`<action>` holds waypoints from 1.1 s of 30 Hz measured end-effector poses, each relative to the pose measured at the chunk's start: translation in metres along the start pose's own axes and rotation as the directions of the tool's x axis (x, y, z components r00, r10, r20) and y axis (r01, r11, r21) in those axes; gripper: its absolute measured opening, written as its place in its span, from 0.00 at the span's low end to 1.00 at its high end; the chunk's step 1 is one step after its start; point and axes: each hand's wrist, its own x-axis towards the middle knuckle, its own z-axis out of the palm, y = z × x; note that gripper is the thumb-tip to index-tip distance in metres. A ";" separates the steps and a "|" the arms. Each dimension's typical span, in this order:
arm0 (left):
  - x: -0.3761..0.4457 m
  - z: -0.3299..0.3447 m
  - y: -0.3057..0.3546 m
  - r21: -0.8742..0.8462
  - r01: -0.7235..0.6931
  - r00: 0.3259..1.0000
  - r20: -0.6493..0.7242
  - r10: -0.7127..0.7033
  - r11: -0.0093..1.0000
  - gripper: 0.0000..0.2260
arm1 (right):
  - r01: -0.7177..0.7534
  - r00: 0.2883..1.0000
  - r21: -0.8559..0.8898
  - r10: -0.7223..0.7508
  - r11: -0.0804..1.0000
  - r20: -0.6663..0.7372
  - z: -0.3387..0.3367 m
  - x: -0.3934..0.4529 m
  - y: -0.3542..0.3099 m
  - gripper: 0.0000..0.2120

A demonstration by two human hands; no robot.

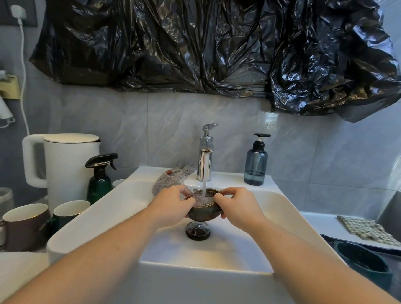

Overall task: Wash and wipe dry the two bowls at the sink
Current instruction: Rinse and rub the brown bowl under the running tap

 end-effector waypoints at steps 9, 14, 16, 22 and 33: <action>0.005 0.000 -0.008 0.071 0.000 0.997 -0.078 0.006 0.997 0.11 | 0.018 0.996 -0.003 -0.017 1.000 0.082 0.001 -0.003 -0.001 0.21; 0.006 -0.001 -0.008 0.088 -0.015 0.990 -0.139 0.027 0.996 0.10 | 0.028 0.994 -0.020 -0.026 0.999 0.102 0.001 -0.002 0.000 0.21; 0.006 -0.001 -0.007 0.095 -0.016 0.987 -0.161 0.031 0.995 0.10 | 0.029 0.994 -0.026 -0.026 0.999 0.108 0.002 0.000 0.001 0.22; 0.006 -0.001 -0.005 0.122 -0.034 0.980 -0.189 0.057 0.992 0.09 | 0.034 0.988 -0.060 -0.025 0.998 0.150 0.004 0.002 0.004 0.21; 0.008 0.003 -0.004 0.117 -0.063 0.977 -0.196 0.085 0.991 0.05 | 0.042 0.989 -0.105 -0.026 0.994 0.146 0.004 0.002 0.005 0.11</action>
